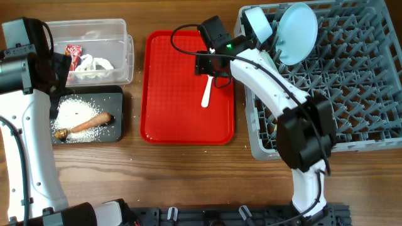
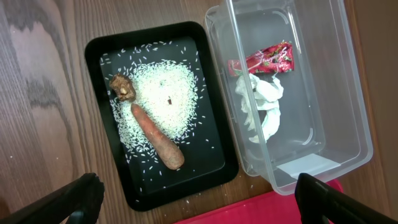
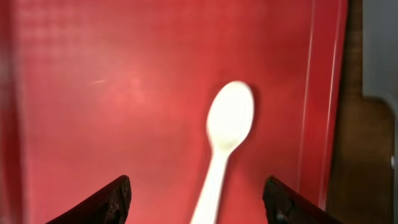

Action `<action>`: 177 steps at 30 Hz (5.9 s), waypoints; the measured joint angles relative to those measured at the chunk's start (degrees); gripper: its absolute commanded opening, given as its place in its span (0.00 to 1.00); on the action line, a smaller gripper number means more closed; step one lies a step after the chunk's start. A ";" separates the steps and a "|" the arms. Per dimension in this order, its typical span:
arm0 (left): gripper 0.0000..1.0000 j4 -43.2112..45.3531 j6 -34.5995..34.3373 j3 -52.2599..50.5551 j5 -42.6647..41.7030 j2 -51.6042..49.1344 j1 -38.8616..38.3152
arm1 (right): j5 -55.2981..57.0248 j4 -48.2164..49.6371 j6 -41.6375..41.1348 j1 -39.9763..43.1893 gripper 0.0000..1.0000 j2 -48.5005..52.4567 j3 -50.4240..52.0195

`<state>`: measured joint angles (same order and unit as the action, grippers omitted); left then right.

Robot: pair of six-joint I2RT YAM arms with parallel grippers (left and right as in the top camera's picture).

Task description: Sort waste into correct bins and load items into the dishwasher rack

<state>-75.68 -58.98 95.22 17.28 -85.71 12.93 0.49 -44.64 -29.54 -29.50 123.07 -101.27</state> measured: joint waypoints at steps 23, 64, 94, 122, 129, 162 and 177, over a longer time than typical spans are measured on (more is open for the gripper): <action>1.00 0.00 0.02 0.00 0.00 0.00 0.00 | -0.20 4.79 10.19 3.04 0.53 8.63 -0.07; 1.00 0.00 0.00 0.00 0.00 0.00 0.00 | -0.26 -0.63 15.98 3.08 0.07 9.81 -2.54; 1.00 0.00 0.00 0.00 0.00 0.00 0.00 | -1.92 -7.63 17.27 12.83 0.31 -20.00 -6.56; 1.00 0.00 0.02 0.00 0.00 0.00 0.00 | -7.54 1.84 11.82 -20.13 0.43 9.33 -4.92; 1.00 -0.02 0.02 0.00 0.00 0.00 0.00 | -5.51 4.37 13.40 -22.34 0.30 11.96 -5.01; 1.00 0.00 0.00 0.00 0.00 0.00 0.00 | -3.82 -4.20 10.10 -2.75 0.04 -6.29 -6.01; 1.00 0.00 0.02 0.00 0.00 0.00 0.00 | 7.54 -23.54 -12.20 27.76 0.04 -22.03 -1.03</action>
<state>-75.68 -58.96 95.22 17.28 -85.71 12.93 8.03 -68.18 -41.74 -1.74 101.03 -102.30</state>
